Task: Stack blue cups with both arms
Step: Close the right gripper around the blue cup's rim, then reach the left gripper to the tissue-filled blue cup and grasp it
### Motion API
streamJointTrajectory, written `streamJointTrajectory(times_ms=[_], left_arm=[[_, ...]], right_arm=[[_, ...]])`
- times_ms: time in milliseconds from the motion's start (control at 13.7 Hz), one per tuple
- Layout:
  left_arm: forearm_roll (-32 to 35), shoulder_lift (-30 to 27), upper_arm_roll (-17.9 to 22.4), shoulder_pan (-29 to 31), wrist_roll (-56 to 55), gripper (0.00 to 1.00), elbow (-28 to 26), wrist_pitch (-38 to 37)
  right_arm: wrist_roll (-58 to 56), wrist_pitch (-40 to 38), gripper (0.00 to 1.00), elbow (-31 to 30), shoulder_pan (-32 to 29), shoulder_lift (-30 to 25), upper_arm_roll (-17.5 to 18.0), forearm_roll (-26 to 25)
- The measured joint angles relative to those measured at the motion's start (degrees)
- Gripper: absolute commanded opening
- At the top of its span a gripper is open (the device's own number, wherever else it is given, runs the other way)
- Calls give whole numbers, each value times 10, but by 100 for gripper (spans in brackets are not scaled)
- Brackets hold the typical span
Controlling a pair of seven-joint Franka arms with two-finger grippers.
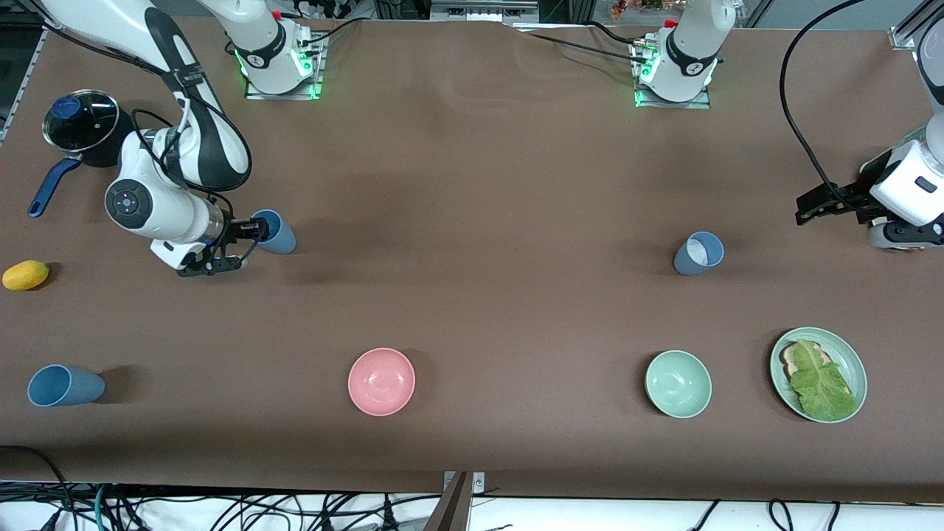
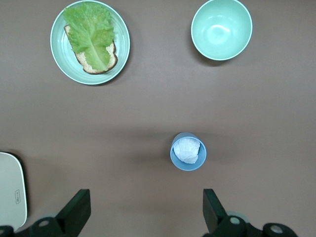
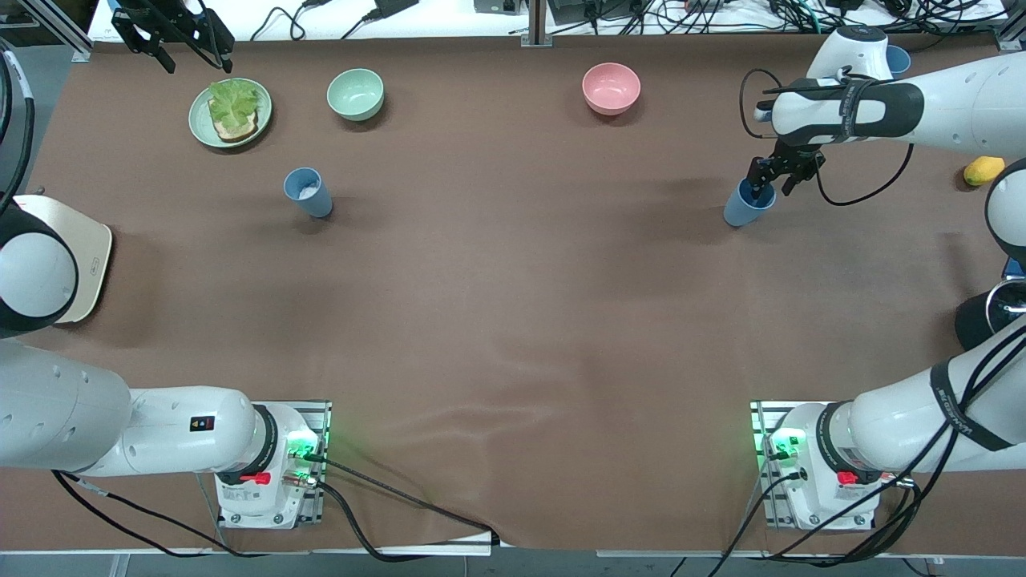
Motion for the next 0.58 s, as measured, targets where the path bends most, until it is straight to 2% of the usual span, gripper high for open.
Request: streamJointTrajectory(times_ms=[292, 511, 584], left_arm=[[0, 11, 0, 2, 1, 100, -1, -10], [0, 54, 2, 18, 7, 100, -10, -11], [0, 71, 2, 25, 9, 100, -14, -5]], right_arm=[[0, 6, 55, 0, 0, 4, 0, 0], [0, 8, 44, 0, 0, 5, 1, 0], [0, 8, 38, 0, 0, 5, 1, 0]])
